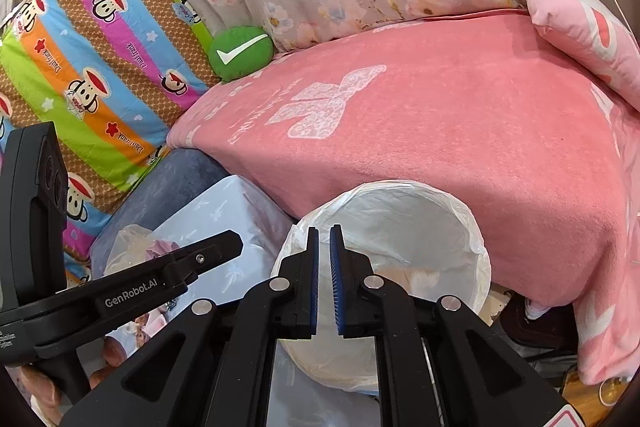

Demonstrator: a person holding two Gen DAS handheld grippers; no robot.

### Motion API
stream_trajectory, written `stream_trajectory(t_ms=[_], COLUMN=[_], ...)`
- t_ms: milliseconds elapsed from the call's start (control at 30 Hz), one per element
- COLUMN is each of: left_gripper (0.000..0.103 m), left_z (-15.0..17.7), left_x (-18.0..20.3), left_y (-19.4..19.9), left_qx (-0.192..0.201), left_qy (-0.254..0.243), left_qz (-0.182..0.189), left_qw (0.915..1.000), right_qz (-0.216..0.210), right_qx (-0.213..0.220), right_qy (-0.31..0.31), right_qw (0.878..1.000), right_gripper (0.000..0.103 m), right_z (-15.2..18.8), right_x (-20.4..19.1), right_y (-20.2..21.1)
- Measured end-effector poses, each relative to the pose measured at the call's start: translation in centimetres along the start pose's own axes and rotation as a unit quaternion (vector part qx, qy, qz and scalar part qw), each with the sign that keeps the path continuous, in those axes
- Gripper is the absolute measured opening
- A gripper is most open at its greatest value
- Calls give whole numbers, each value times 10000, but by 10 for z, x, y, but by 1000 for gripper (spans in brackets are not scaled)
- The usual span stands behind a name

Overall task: Organize soft objects
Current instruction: 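Carry the glove and stocking over the white bin and open both grippers, then withdraw both open grippers from the bin toward the clothing pile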

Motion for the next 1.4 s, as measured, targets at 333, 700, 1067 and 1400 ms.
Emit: stream_trajectory(t_ms=[333,700,1067,1400], left_gripper=[42,42,42,59], left_z=[4,13,23,33], left_x=[-12,-32,-65,-105], left_y=[7,15,26,40], left_qx=[173,241,346,527], left_qy=[58,196,382,666], left_qz=[-208,-400,-733,-1120], left_qw=[9996,9987,9960,9901], right_qz=[-60,-113,-185,-375], right_qx=[-140,-402,-678,-909], right_qy=[65,297,635,916], right_qw=[9999,9987,9955,9909], right_gripper=[12,17,19,28], right_z=[8,26,39,56], right_x=[-7,-30,-57,-91], right_y=[-6,-13,-25,-40])
Point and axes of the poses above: each gripper's, at about its wrist camera, not at the fingertips, and y roughly against the way its jaws point, x to its right, z to its underside, the point moved 1 cm from there along -y, roughly the way its jaws point, and after that the axes turned 9 degrees about y, right-handed, at the moved point
